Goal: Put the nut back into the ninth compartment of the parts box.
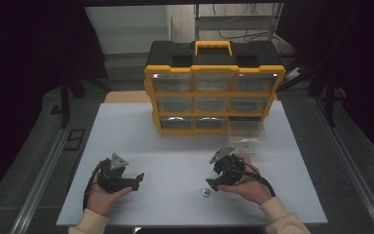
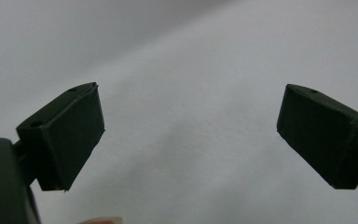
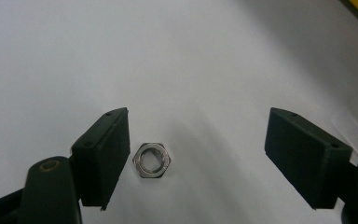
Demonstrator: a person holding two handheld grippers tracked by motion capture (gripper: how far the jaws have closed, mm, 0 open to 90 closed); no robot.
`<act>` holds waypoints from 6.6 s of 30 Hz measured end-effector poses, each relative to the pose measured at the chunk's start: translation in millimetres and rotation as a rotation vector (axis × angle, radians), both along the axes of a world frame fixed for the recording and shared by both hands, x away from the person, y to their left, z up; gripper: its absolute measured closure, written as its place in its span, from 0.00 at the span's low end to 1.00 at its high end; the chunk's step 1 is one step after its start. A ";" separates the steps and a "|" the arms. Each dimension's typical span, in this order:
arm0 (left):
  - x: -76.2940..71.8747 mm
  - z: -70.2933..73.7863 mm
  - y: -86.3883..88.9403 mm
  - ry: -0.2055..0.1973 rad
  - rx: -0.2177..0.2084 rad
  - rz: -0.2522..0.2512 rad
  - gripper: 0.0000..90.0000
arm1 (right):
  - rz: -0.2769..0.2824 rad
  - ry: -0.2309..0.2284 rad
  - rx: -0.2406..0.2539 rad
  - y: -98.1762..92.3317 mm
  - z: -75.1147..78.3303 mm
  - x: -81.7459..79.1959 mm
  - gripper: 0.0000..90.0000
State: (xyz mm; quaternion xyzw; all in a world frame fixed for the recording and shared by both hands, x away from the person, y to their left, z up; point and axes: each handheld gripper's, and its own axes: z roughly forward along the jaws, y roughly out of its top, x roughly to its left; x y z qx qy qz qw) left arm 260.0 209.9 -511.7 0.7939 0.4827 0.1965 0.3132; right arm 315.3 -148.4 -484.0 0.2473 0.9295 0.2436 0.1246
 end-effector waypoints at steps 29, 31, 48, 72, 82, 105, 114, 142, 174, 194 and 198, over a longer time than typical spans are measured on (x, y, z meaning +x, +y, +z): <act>-0.1 -0.4 0.3 0.000 0.004 0.001 0.09 | 0.045 0.053 -0.058 2.9 -13.9 -0.9 0.38; 0.0 -0.5 0.5 0.001 0.004 0.000 0.09 | 0.051 0.056 -0.064 3.7 -15.2 -1.4 0.39; 0.1 -0.6 1.1 0.003 0.006 0.001 0.09 | 0.105 0.116 -0.081 5.7 -20.6 -2.7 0.66; 0.2 -0.8 0.9 0.004 0.007 0.000 0.09 | 0.102 0.177 -0.055 3.9 -19.4 0.9 0.75; 0.4 -1.0 1.3 0.004 0.007 0.001 0.09 | 0.095 0.172 -0.040 1.5 -17.0 2.6 0.75; 0.6 -1.2 1.0 0.004 0.008 0.002 0.09 | 0.055 0.131 0.021 -13.4 3.6 7.4 0.76; 0.7 -1.3 0.8 0.005 0.009 0.001 0.09 | 0.031 0.105 0.055 -23.3 16.4 10.2 0.76; 0.8 -1.4 0.4 0.005 0.009 0.000 0.09 | -0.030 0.036 0.125 -45.7 45.3 17.2 0.76; 1.1 -1.9 0.3 0.006 0.011 -0.002 0.09 | -0.091 -0.012 0.170 -65.1 64.2 22.9 0.76; 1.1 -2.1 0.1 0.008 0.015 -0.004 0.09 | -0.131 -0.040 0.199 -74.9 71.4 27.3 0.76; 1.2 -2.3 0.1 0.009 0.014 -0.004 0.09 | -0.138 -0.043 0.207 -77.0 72.5 28.2 0.76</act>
